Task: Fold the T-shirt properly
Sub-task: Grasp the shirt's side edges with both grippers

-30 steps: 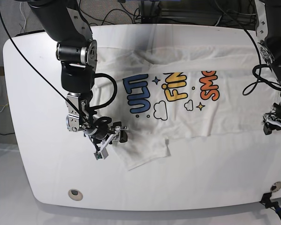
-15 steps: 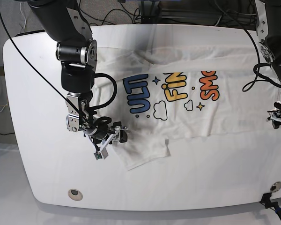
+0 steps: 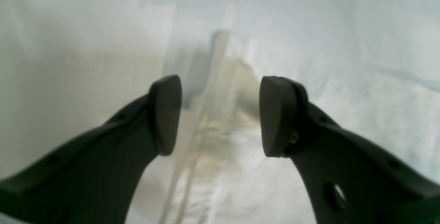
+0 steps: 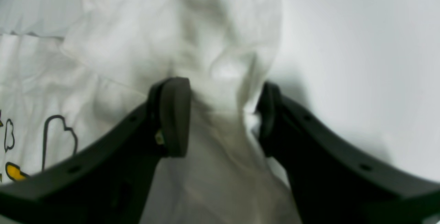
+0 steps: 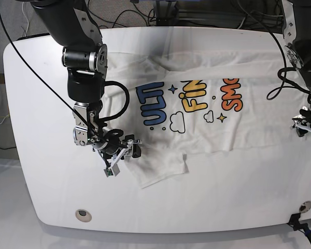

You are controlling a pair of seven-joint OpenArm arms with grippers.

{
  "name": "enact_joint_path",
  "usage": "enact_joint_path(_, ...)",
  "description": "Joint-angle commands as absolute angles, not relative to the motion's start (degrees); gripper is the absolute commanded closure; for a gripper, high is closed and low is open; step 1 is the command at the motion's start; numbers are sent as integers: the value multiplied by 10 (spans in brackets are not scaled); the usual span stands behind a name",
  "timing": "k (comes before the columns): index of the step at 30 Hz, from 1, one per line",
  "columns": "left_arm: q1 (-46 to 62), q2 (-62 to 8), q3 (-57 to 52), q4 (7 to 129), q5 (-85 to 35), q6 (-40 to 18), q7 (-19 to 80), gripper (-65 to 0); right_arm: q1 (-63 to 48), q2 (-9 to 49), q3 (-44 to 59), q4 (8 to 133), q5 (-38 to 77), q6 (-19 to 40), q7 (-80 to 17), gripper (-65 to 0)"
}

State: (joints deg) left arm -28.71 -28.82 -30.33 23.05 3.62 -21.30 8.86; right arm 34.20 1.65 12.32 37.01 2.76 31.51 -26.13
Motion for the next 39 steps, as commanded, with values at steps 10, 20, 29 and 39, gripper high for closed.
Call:
enact_joint_path(10, -302, -270, -305, 244, 29, -306, 73, -345, 353, 20, 123, 375, 22, 316, -272, -293)
enact_joint_path(20, -304, -270, -305, 244, 28, -303, 72, -341, 353, 21, 123, 375, 22, 316, -272, -293)
enact_joint_path(29, -294, -269, -306, 286, 28, -302, 59, -42, 353, 21, 123, 376, 22, 316, -272, -293)
enact_joint_path(39, -291, -269, -334, 291, 28, -302, 59, 0, 353, 21, 123, 376, 22, 316, -272, -292)
